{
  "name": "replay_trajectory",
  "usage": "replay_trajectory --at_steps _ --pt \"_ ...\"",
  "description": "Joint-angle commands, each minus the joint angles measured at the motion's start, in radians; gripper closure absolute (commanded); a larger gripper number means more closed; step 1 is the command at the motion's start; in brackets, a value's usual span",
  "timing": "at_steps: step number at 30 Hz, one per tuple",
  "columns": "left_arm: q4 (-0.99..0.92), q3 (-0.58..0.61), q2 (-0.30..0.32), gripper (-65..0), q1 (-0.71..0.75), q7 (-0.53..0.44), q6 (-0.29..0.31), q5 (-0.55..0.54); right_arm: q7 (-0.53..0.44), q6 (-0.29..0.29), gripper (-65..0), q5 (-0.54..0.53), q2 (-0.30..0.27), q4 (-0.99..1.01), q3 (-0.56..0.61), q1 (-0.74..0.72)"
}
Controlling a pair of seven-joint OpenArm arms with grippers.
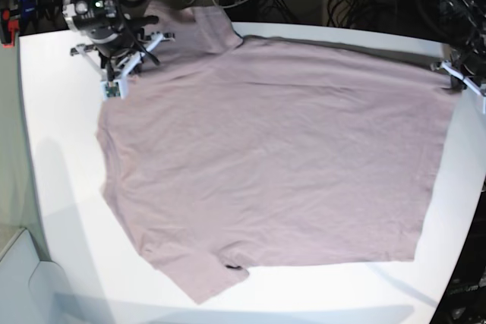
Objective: Layout the t-shirt on the table in an organized manner, then fold the t-shirt properly
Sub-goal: 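Lift the collar edge with both grippers and fold it toward the hem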
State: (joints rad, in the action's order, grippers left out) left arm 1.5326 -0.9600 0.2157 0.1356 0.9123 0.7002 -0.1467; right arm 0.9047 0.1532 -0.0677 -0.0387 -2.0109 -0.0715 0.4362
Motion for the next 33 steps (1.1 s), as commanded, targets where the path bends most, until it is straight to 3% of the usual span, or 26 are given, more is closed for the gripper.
replay_trajectory --at_steps 1,20,33 --pt "0.029 -0.006 0.018 -0.1 -0.014 0.001 -0.002 0.002 -0.022 -0.002 0.0 -0.002 -0.005 -0.018 -0.004 -0.015" --pt "0.021 -0.003 0.0 -0.1 -0.193 0.023 -0.002 0.005 0.011 -0.002 0.0 0.001 -0.026 0.054 -0.001 -0.262" --pt "-0.122 -0.003 0.009 -0.1 -0.317 0.02 -0.002 0.006 0.009 -0.002 0.0 -0.001 -0.048 0.19 -0.001 -0.405"
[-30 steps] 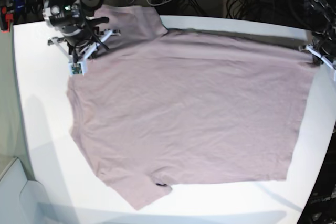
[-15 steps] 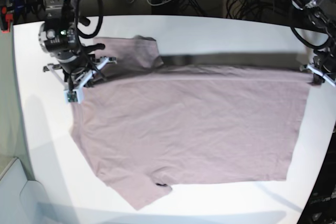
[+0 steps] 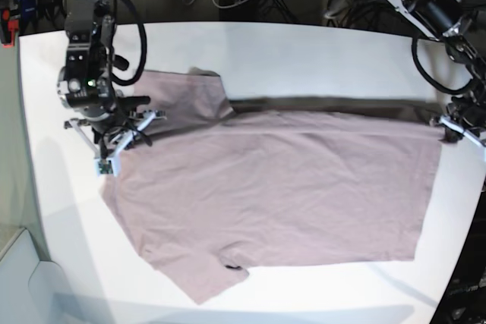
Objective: Layout the t-shirt on the table in an organized manner, then fold the t-shirt properly
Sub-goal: 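Lift the collar edge with both grippers and fold it toward the hem, then regrasp the folded shirt edge with the right gripper near the collar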
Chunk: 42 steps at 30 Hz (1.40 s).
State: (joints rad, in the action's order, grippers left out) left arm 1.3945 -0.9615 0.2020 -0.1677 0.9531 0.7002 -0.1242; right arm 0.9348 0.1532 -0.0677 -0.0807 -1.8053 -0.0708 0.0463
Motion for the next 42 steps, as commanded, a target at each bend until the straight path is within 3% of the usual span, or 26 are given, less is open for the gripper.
replay_trajectory --at_steps 1,14,22,31,42 --pt "0.016 -0.001 0.023 -0.1 -0.02 -0.021 -0.002 -0.016 -0.021 -0.002 0.0 0.001 -0.006 -0.014 -0.002 -0.024" --pt "-0.057 0.045 0.024 -0.1 -0.086 -0.027 -0.002 -0.016 -0.024 -0.002 0.0 -0.002 -0.006 0.091 -0.001 -0.138" --pt "-0.117 0.046 0.024 -0.1 -0.091 -0.112 -0.002 -0.016 -0.026 -0.002 0.0 -0.002 -0.003 0.166 -0.001 -0.208" --pt "-0.179 0.046 0.072 -0.1 -0.132 -0.147 -0.002 -0.018 -0.027 -0.002 0.0 -0.004 0.002 0.27 -0.001 -0.274" --pt "-0.203 0.046 0.086 -0.1 -0.184 -0.148 -0.002 -0.018 -0.029 -0.002 0.0 -0.004 0.002 0.282 0.102 -0.291"
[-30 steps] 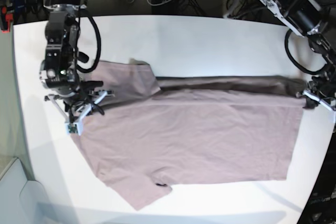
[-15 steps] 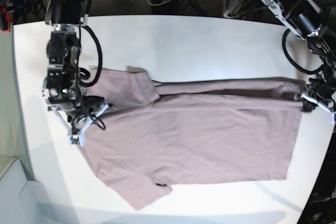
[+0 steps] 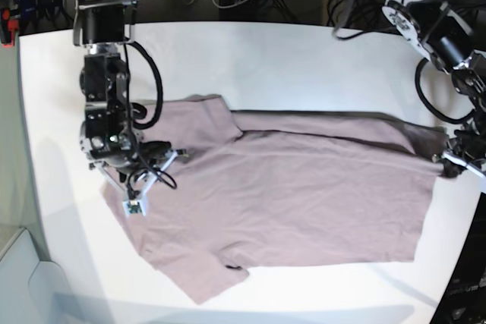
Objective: Layout the t-shirt on the table in an organized manner, then fold the t-shirt properly
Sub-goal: 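Regrasp the folded shirt edge with the right gripper near the collar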
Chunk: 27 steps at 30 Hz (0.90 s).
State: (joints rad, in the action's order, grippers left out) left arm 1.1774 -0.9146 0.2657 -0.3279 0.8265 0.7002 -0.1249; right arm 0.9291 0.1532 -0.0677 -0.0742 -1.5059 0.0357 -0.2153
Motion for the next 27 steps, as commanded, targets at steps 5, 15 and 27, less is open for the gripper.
replay_trajectory --at_steps 5,15,27 --pt "0.012 0.001 0.02 -0.3 -0.035 -0.022 -0.002 -0.017 -0.023 -0.002 0.0 -0.002 -0.005 -0.017 -0.003 -0.032" --pt "0.012 0.001 0.02 -0.5 -0.027 -0.022 -0.002 -0.015 -0.022 -0.004 0.0 0.003 -0.006 0.017 -0.003 -0.032" --pt "0.012 -0.007 0.022 -41.0 -0.006 -0.023 -0.002 0.028 -0.015 -0.004 -24.8 0.003 -0.023 -0.006 -0.007 -0.002"
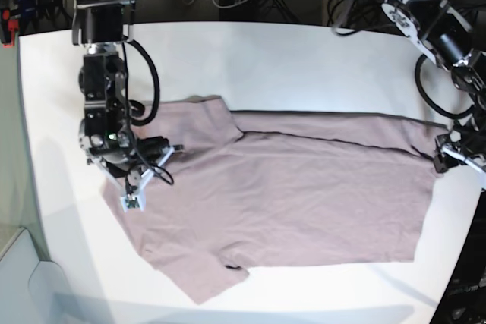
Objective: Layout the t-shirt on the table in an organized manner, then fold the t-shirt properly
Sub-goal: 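Regrasp the folded shirt edge with the right gripper near the collar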
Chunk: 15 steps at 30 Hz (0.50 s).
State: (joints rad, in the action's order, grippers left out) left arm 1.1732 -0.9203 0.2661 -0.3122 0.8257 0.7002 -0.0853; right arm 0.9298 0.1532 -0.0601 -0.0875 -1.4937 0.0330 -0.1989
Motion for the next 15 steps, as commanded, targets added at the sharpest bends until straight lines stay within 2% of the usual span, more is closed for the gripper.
replay_trajectory --at_steps 1,4,10,15 --pt "0.017 -0.001 0.022 -44.3 -0.021 -0.022 -0.002 -0.014 -0.016 -0.007 -24.8 -0.005 -0.018 -0.046 -0.005 -0.009" --pt "0.027 -0.001 0.022 -49.1 -0.008 -0.022 -0.002 -0.018 -0.015 -0.008 -25.1 -0.005 -0.019 -0.114 -0.005 0.025" --pt "0.026 -0.001 0.022 -49.8 0.051 -0.032 -0.002 -0.02 -0.018 -0.008 -25.3 -0.004 -0.033 -0.19 -0.006 0.125" --pt "0.017 -0.001 0.022 -49.7 0.123 -0.151 -0.002 -0.02 -0.022 -0.004 -25.3 -0.005 -0.033 -0.259 -0.064 0.204"
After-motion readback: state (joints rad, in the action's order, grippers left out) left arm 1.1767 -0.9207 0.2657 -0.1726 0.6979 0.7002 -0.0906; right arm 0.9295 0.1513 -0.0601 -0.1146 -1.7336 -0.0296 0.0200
